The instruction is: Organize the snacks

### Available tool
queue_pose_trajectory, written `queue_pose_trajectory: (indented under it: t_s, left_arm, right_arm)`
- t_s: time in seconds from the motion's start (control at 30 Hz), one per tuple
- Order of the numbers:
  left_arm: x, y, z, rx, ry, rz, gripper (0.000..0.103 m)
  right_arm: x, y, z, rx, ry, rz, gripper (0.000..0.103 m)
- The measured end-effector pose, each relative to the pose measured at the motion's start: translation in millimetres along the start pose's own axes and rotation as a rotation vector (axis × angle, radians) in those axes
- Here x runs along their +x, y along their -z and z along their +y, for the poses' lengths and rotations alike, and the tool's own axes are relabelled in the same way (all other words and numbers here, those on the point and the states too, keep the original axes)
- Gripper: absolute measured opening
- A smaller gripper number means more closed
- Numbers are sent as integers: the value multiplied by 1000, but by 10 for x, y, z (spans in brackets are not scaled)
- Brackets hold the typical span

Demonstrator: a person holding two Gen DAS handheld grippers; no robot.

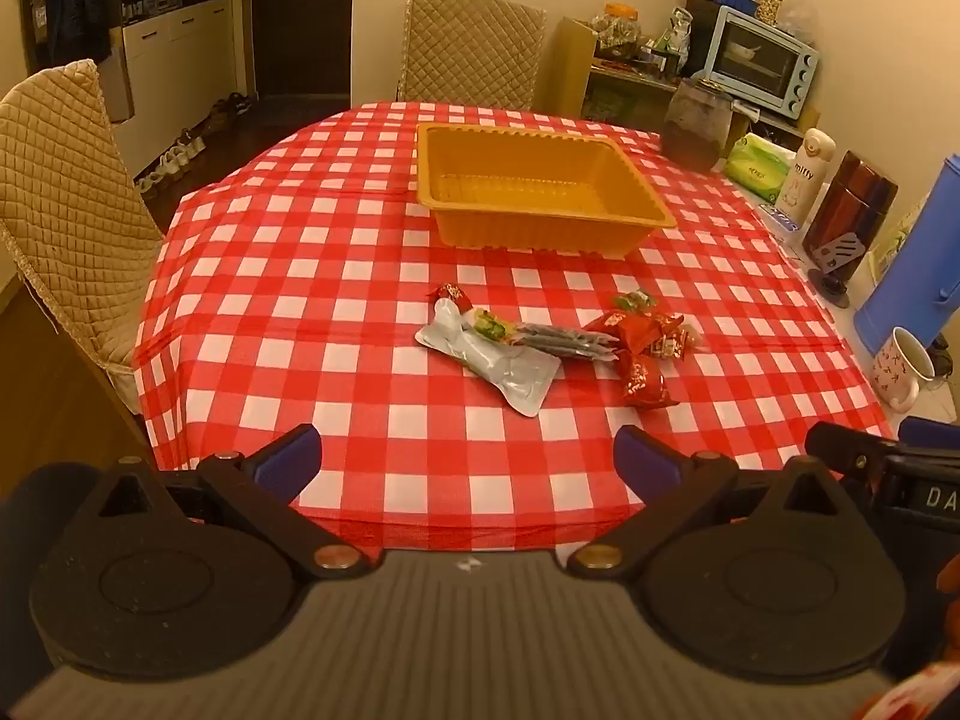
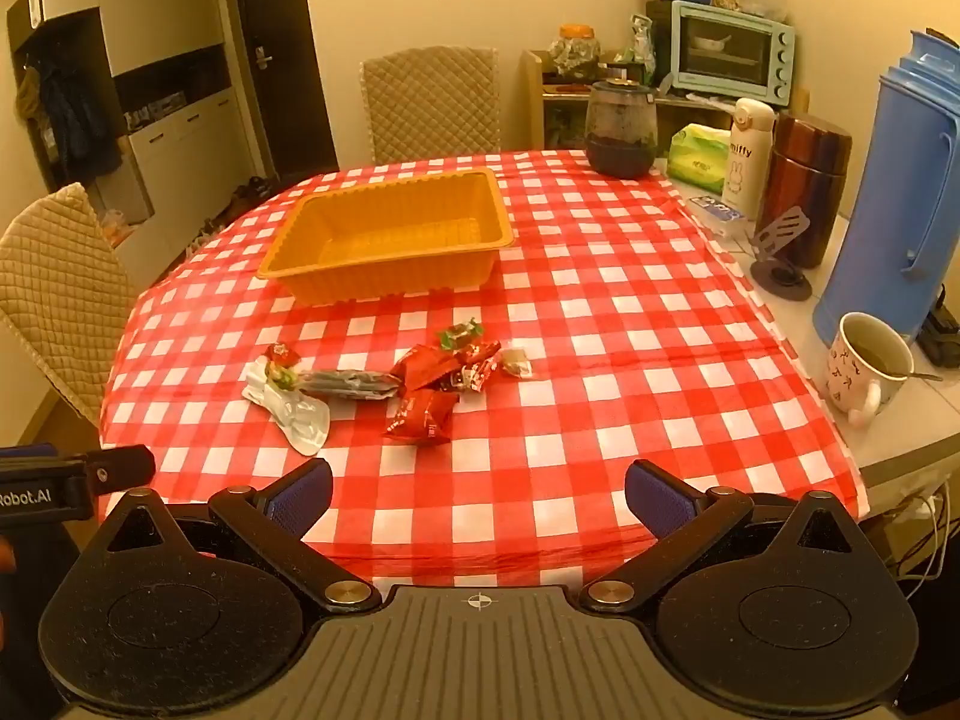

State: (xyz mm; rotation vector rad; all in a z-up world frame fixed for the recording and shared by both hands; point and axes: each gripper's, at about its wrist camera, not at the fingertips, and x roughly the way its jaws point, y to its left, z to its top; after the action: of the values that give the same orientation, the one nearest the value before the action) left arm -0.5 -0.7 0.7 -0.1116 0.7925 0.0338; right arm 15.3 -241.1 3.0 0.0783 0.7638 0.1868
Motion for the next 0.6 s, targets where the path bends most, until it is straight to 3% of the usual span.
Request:
queue_pose_trajectory:
  t_s: [0.27,0.33,0.6]
  left_arm:
    - [-21,73,-67,13,45,-21,103]
    - [-11,10,21,-11,7,10,103]
    - [-11,10,3,-3,24,12,103]
  right_arm:
    - [-2,6,7,5,-5,-10,103]
    - [-5,28,19,7,-7,-8,103]
    - [11,11,0,4,0,-4,103]
